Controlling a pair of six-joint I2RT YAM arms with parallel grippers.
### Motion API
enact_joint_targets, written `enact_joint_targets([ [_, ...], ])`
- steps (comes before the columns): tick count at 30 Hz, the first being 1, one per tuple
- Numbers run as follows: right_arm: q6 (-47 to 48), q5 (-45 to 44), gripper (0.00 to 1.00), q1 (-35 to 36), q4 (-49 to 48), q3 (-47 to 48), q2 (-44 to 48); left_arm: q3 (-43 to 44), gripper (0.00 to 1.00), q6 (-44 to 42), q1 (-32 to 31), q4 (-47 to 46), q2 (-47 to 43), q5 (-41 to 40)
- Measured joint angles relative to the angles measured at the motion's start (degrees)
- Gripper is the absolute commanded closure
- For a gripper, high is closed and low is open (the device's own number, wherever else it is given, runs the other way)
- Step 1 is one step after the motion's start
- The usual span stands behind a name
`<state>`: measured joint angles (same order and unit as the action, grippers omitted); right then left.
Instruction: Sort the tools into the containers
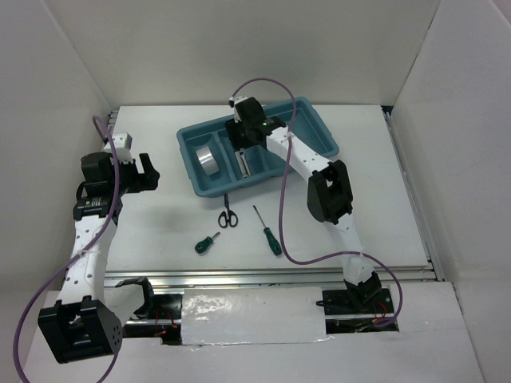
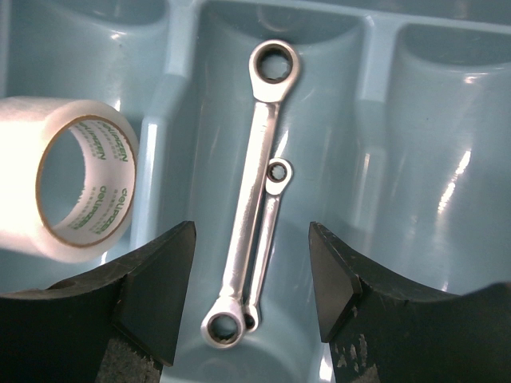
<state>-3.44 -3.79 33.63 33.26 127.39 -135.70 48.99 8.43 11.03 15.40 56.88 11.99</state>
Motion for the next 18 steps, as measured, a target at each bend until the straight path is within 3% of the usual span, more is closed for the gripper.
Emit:
enact_joint_targets([
  [4,-1.18,1.11,0.33,-0.46,0.85,-2.80,4.22,2.27,0.18,-9.88,-2.19,5.31,3.04,8.28],
  [8,-2.93,4.85,0.33,-1.42,1.51,-12.17,15.93,3.06,0.17,-22.43,-10.05,13.88,3.63,13.68],
  [12,-4.92,9.07,0.34,-3.52,1.44,-23.04,30.16,1.38,0.14,-30.21,-19.15,18.14,3.58,12.90],
  [18,-7.19,11.93,0.35,-7.69,0.61,-41.13,46.47,-5.09,0.15,-33.66,-31.82,18.78,3.80,5.38],
])
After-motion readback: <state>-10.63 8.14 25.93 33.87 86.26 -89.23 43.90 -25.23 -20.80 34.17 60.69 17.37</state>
